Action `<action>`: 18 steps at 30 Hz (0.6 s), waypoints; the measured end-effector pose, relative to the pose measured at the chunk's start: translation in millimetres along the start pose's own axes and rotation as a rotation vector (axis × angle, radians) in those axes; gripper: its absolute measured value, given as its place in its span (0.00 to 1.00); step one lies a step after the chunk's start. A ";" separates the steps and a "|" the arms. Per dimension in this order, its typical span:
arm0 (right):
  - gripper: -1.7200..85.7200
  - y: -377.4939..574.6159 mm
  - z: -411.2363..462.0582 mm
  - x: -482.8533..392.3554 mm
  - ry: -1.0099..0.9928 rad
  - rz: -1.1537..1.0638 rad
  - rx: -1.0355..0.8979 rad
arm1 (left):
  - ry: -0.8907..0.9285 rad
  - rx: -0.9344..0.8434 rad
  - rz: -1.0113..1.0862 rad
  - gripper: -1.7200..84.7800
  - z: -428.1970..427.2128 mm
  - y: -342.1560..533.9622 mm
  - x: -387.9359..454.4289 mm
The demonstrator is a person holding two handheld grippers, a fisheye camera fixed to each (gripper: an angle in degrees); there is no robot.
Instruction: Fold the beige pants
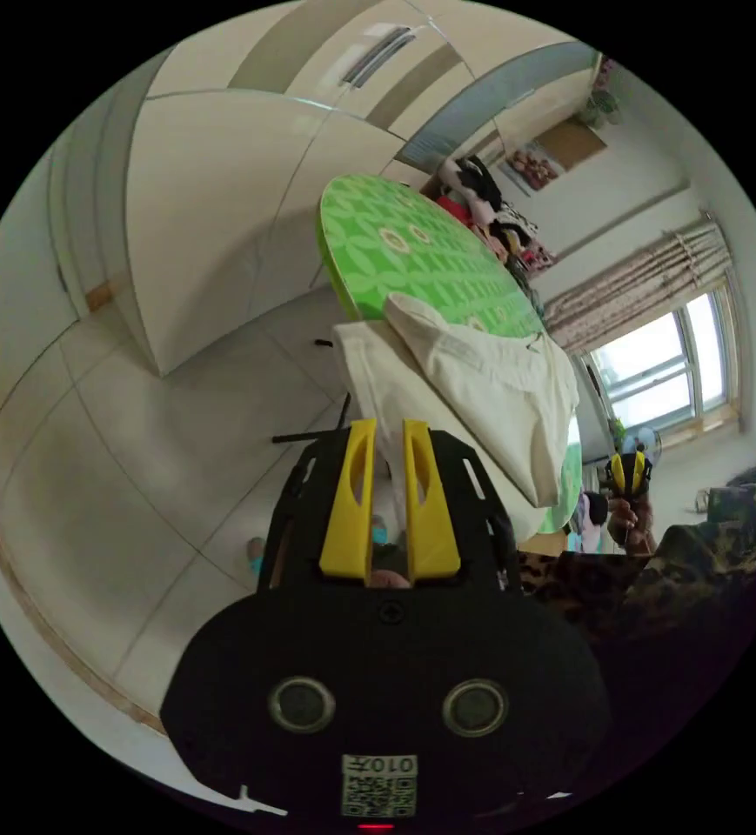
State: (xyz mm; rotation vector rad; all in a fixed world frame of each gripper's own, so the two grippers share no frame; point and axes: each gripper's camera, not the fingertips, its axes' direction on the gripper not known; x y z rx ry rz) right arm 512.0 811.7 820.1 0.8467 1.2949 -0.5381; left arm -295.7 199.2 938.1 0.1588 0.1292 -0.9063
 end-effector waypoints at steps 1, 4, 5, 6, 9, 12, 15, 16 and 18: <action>0.12 11.6 6.9 -6.6 -0.025 -0.008 0.015 | 0.019 -0.026 0.041 0.07 5.5 -18.5 -11.8; 0.13 38.3 24.5 -16.1 -0.052 0.015 -0.067 | -0.017 -0.072 0.166 0.07 20.6 -59.6 -14.5; 0.13 43.7 27.6 -16.0 -0.041 0.028 -0.089 | -0.059 -0.090 0.207 0.07 27.5 -72.7 -8.8; 0.14 54.7 33.7 -12.9 -0.012 0.055 -0.132 | -0.079 -0.096 0.222 0.07 30.7 -78.2 -5.3; 0.14 84.0 49.4 9.1 -0.024 0.146 -0.179 | -0.104 -0.123 0.249 0.08 42.5 -94.0 14.0; 0.13 118.2 66.2 24.1 -0.041 0.158 -0.147 | -0.127 -0.165 0.256 0.08 61.2 -96.8 23.8; 0.13 150.5 70.9 41.9 -0.043 0.237 -0.021 | -0.149 -0.233 0.248 0.08 87.4 -108.0 18.8; 0.14 160.1 71.5 49.7 -0.084 0.261 0.019 | -0.149 -0.237 0.259 0.07 93.4 -115.3 18.2; 0.14 170.3 71.2 59.0 -0.075 0.307 0.054 | -0.152 -0.229 0.287 0.07 99.7 -127.7 16.7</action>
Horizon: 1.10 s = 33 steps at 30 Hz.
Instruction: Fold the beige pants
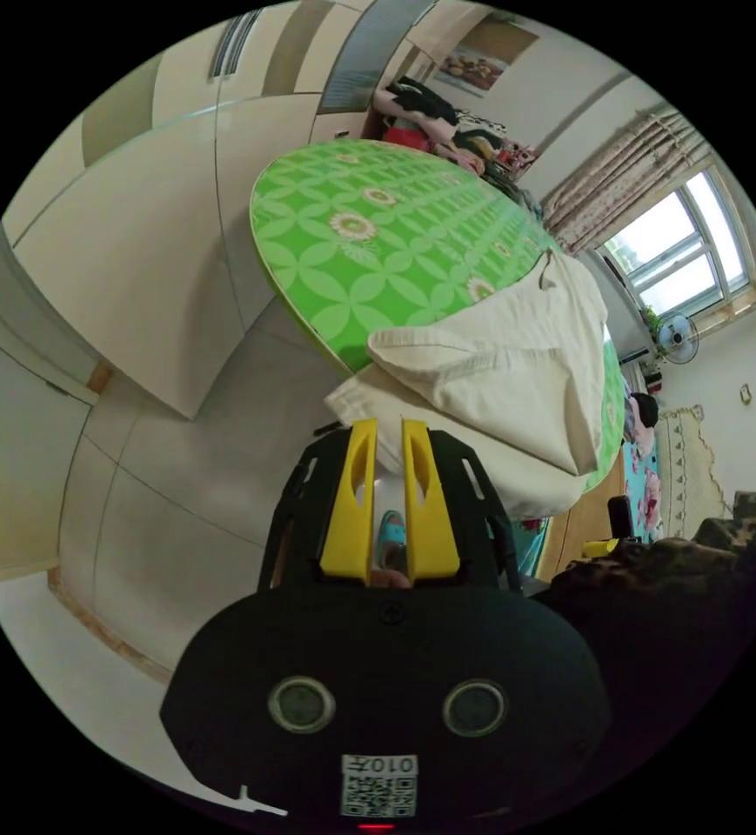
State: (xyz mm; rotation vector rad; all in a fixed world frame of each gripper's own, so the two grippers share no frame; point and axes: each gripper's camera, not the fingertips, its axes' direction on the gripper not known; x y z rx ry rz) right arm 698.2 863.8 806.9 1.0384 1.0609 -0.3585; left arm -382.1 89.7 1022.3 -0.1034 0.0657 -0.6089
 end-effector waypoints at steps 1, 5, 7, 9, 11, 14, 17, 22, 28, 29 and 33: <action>0.15 4.2 -2.2 3.9 0.035 0.027 0.038 | -0.003 -0.005 0.016 0.07 4.0 -8.8 -5.8; 0.20 22.0 -8.4 -0.3 0.120 0.030 0.284 | 0.089 -0.052 0.079 0.07 31.8 -44.2 -44.6; 0.25 35.7 1.0 -1.6 0.155 0.036 0.432 | 0.193 -0.054 0.109 0.06 47.0 -63.0 -67.0; 0.28 48.5 19.1 -5.1 0.185 0.059 0.534 | 0.285 -0.088 0.152 0.06 66.3 -85.2 -89.4; 0.28 61.3 41.2 -6.0 0.205 0.071 0.628 | 0.363 -0.164 0.227 0.05 85.8 -115.3 -115.5; 0.29 74.6 69.8 2.6 0.250 0.101 0.705 | 0.399 -0.220 0.343 0.05 100.5 -143.8 -138.4; 0.29 81.7 89.6 3.9 0.290 0.058 0.771 | 0.385 -0.269 0.396 0.05 117.2 -163.3 -153.5; 0.29 50.9 105.3 16.5 0.318 -0.082 0.758 | 0.371 -0.278 0.409 0.04 124.8 -171.6 -154.4; 0.28 -17.8 161.3 49.6 0.341 -0.136 0.527 | 0.441 -0.313 0.423 0.05 141.8 -172.8 -160.6; 0.28 -19.3 165.2 51.3 0.318 -0.158 0.532 | 0.458 -0.330 0.414 0.05 148.8 -175.3 -163.8; 0.10 -20.3 195.1 53.0 0.208 -0.238 0.504 | 0.477 -0.347 0.426 0.04 151.9 -177.3 -169.8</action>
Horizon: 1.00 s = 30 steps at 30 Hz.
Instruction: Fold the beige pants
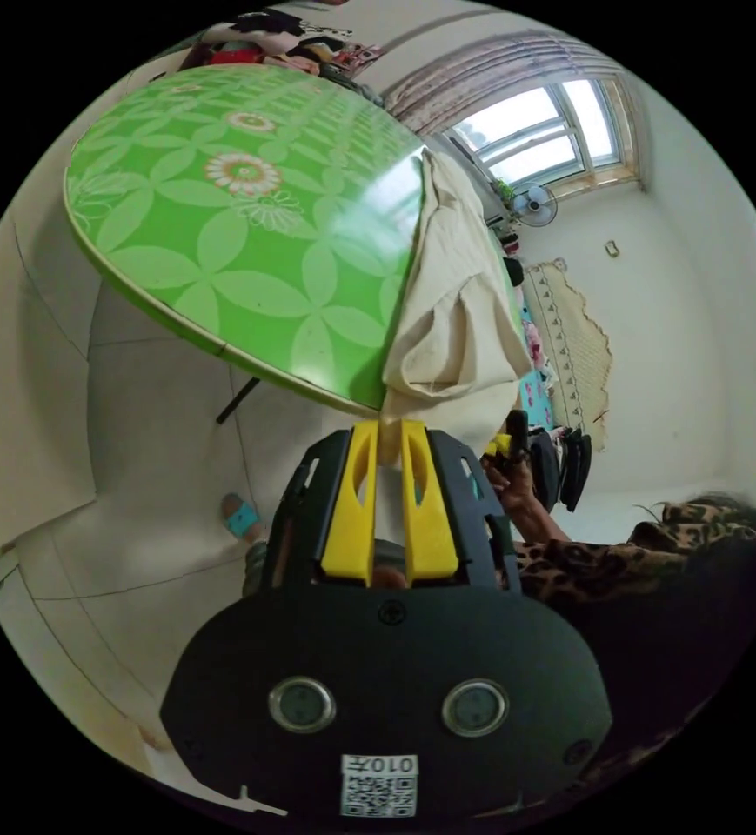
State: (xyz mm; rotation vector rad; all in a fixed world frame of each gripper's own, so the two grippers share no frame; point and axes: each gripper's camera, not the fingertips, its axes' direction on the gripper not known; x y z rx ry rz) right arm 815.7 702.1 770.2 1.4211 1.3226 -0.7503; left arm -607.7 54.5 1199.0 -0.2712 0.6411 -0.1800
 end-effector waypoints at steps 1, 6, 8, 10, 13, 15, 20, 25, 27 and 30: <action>0.07 9.1 5.1 -11.2 -0.020 -0.033 -0.004 | 0.025 -0.004 0.004 0.03 -1.1 1.9 0.2; 0.07 58.2 -3.9 -26.2 -0.003 0.007 0.092 | 0.019 -0.005 0.018 0.02 -13.9 15.0 -0.4; 0.09 62.8 8.9 -3.0 0.030 0.096 0.075 | -0.008 -0.035 -0.040 0.02 2.0 21.4 -13.6; 0.18 61.8 28.7 19.0 -0.042 0.169 0.034 | -0.008 -0.040 -0.045 0.02 7.7 23.1 -15.4; 0.20 80.9 33.6 21.0 -0.009 0.206 0.039 | -0.085 -0.052 -0.017 0.02 -8.2 31.8 -3.1; 0.19 102.0 26.7 18.5 0.011 0.222 0.077 | -0.075 -0.035 -0.029 0.02 -22.9 45.2 -2.7; 0.10 114.8 -2.2 -72.2 -0.066 -0.111 0.284 | -0.013 0.087 -0.154 0.02 -59.3 93.7 -16.3; 0.05 49.2 56.4 -178.7 0.331 -0.316 0.147 | 0.016 0.069 -0.120 0.02 -54.8 87.3 -7.5; 0.05 47.7 87.0 -224.6 0.414 -0.407 0.123 | 0.016 0.067 -0.065 0.02 -58.3 80.9 -3.9; 0.05 78.9 132.0 -317.7 0.692 -0.623 0.280 | 0.337 0.119 0.088 0.02 -79.8 76.3 -0.2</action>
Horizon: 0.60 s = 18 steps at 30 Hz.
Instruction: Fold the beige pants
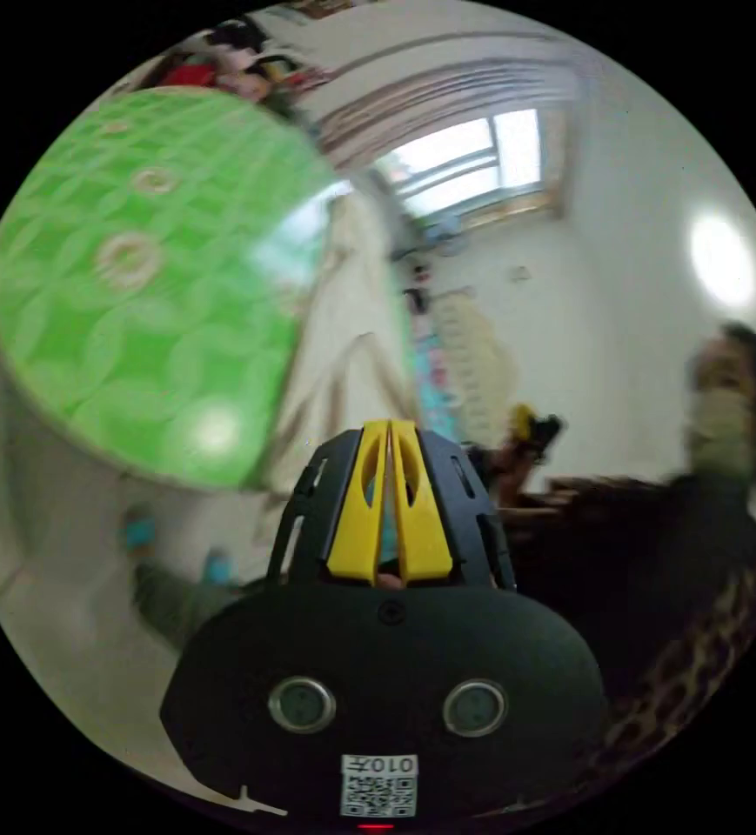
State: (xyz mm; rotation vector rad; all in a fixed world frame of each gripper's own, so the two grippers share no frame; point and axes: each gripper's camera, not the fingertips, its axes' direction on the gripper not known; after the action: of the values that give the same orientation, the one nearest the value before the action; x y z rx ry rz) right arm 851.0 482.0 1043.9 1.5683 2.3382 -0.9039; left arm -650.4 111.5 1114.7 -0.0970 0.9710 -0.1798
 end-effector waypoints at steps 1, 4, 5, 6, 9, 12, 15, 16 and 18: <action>0.06 -3.8 5.3 -24.7 0.138 -0.061 0.022 | 0.143 0.089 0.088 0.02 -17.5 -1.8 18.1; 0.05 -19.7 40.1 -53.8 0.015 -0.172 0.095 | -0.313 0.138 0.341 0.02 -38.1 -8.4 103.3; 0.05 -24.6 48.2 -60.1 -0.016 -0.198 0.107 | -0.549 0.179 0.443 0.02 -36.5 -8.0 140.4; 0.05 -36.4 65.5 -71.2 0.046 -0.176 0.084 | -0.634 0.210 0.474 0.02 -36.5 -7.6 155.8; 0.05 -58.9 75.6 -112.2 0.310 -0.200 0.066 | -0.756 0.286 0.728 0.02 -49.0 -5.0 217.1; 0.05 -67.3 33.6 -181.4 0.504 -0.299 0.221 | -0.717 0.573 0.867 0.02 -104.2 11.7 266.8; 0.05 -48.6 7.5 -269.4 0.799 -0.450 0.460 | -0.462 0.845 1.018 0.02 -157.4 43.6 296.6; 0.06 -37.3 4.7 -295.0 0.865 -0.506 0.569 | -0.400 0.945 1.058 0.03 -168.1 56.1 304.6; 0.06 -26.9 3.6 -322.7 0.897 -0.569 0.682 | -0.315 1.024 1.120 0.03 -176.7 69.2 317.2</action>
State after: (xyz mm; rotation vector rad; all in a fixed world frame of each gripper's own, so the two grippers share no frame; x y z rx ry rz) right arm 963.7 222.7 1201.9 1.8203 3.4934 -1.4599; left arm -614.2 117.3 746.9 1.2991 0.4165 0.3798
